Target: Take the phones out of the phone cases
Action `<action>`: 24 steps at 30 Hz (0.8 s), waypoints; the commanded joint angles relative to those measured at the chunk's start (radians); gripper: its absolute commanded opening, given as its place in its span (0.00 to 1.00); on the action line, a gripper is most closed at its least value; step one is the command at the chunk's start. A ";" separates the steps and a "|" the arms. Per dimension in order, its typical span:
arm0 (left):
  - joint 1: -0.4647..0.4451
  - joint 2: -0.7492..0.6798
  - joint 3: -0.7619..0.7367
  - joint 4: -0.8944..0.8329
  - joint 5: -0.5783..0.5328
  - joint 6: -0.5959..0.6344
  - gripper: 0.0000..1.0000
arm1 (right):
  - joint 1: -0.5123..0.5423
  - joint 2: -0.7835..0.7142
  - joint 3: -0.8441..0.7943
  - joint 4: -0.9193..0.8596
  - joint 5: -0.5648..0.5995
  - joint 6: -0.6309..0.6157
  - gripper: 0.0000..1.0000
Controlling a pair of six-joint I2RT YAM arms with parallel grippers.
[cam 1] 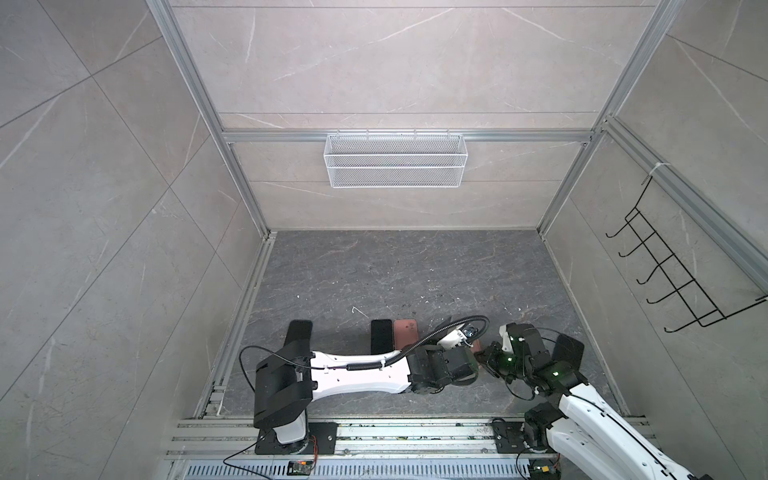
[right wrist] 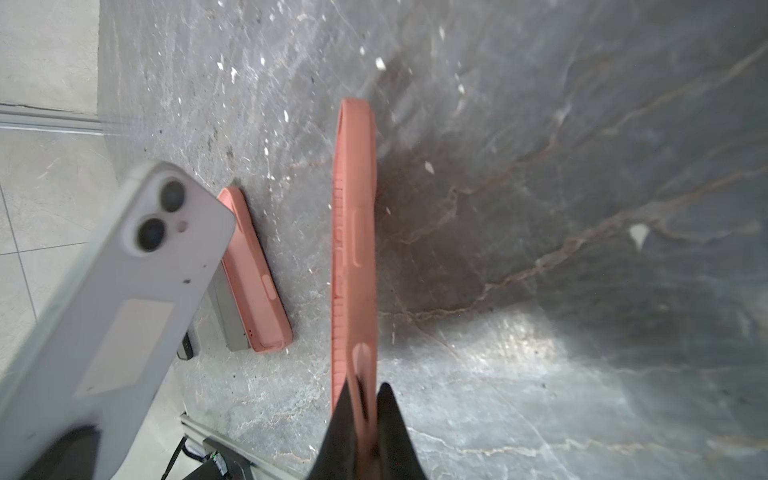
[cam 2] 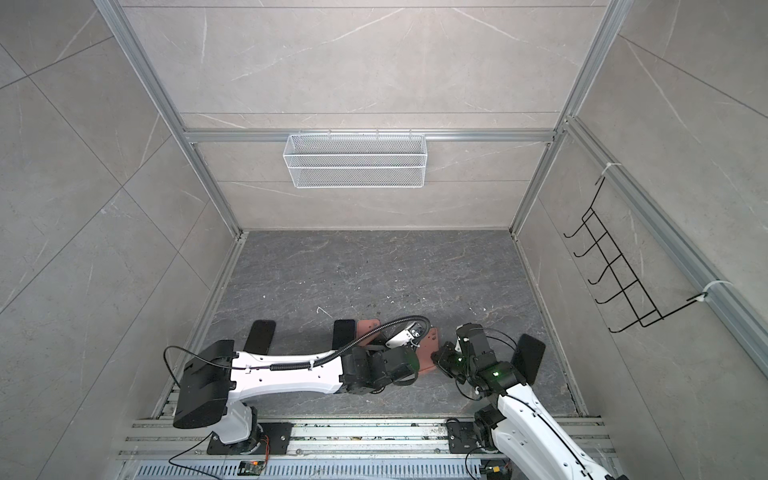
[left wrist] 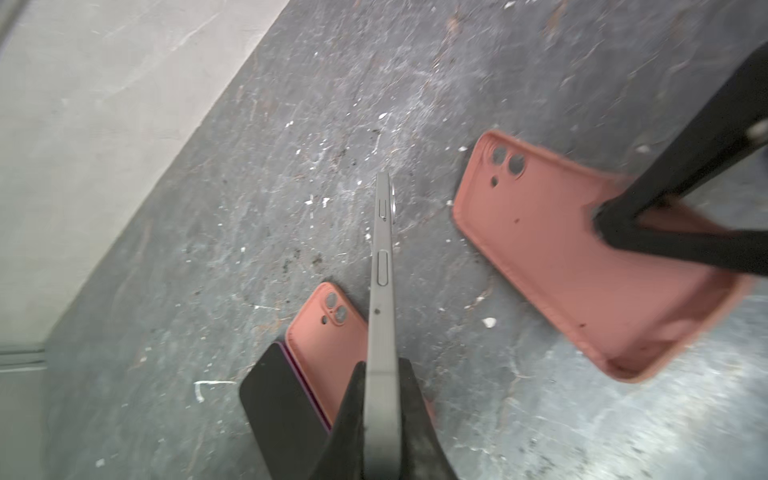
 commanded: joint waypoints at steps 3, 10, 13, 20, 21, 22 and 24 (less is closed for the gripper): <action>-0.033 0.121 0.111 -0.090 -0.150 0.049 0.06 | 0.000 0.058 0.055 -0.057 0.027 -0.084 0.00; -0.047 0.238 0.180 -0.167 -0.203 0.066 0.06 | -0.020 0.099 0.072 -0.053 0.006 -0.119 0.00; -0.059 0.270 0.186 -0.176 -0.208 0.075 0.06 | -0.043 0.120 0.075 -0.048 -0.016 -0.141 0.00; -0.073 0.370 0.227 -0.222 -0.197 0.051 0.18 | -0.102 0.210 0.073 0.007 -0.083 -0.179 0.00; -0.073 0.380 0.233 -0.226 -0.189 0.040 0.20 | -0.108 0.218 0.075 0.013 -0.086 -0.182 0.00; -0.074 0.387 0.233 -0.228 -0.180 0.033 0.22 | -0.114 0.225 0.075 0.020 -0.088 -0.185 0.00; -0.083 0.404 0.239 -0.229 -0.171 0.026 0.26 | -0.125 0.245 0.084 0.023 -0.091 -0.196 0.00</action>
